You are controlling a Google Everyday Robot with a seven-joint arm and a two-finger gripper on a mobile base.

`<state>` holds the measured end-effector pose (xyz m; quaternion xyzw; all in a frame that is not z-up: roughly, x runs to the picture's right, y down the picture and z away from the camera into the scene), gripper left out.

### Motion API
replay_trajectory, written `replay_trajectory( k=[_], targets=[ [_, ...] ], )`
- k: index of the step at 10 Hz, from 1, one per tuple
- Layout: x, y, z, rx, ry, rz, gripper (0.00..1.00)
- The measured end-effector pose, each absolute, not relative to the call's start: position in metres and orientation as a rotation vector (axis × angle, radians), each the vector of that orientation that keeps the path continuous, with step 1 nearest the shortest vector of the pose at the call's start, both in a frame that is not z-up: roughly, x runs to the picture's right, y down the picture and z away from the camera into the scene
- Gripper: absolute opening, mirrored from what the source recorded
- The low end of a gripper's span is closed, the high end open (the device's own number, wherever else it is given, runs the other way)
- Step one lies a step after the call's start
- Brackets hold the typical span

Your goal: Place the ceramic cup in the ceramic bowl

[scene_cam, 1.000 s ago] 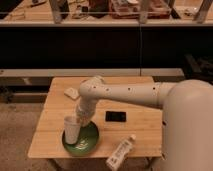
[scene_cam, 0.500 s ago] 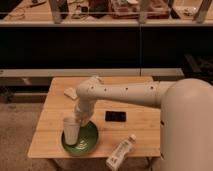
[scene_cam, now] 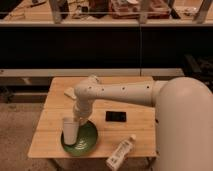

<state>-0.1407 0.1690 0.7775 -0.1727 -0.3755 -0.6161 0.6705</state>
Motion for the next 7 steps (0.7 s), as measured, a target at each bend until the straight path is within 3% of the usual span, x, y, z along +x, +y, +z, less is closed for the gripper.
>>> replay_trajectory(
  k=[3,7],
  targets=[
    [-0.1399,0.1740,0.7694,-0.378,-0.848,-1.403,0.76],
    [-0.1369,0.1701,0.7662,-0.375,-0.841,-1.427,0.80]
  ],
)
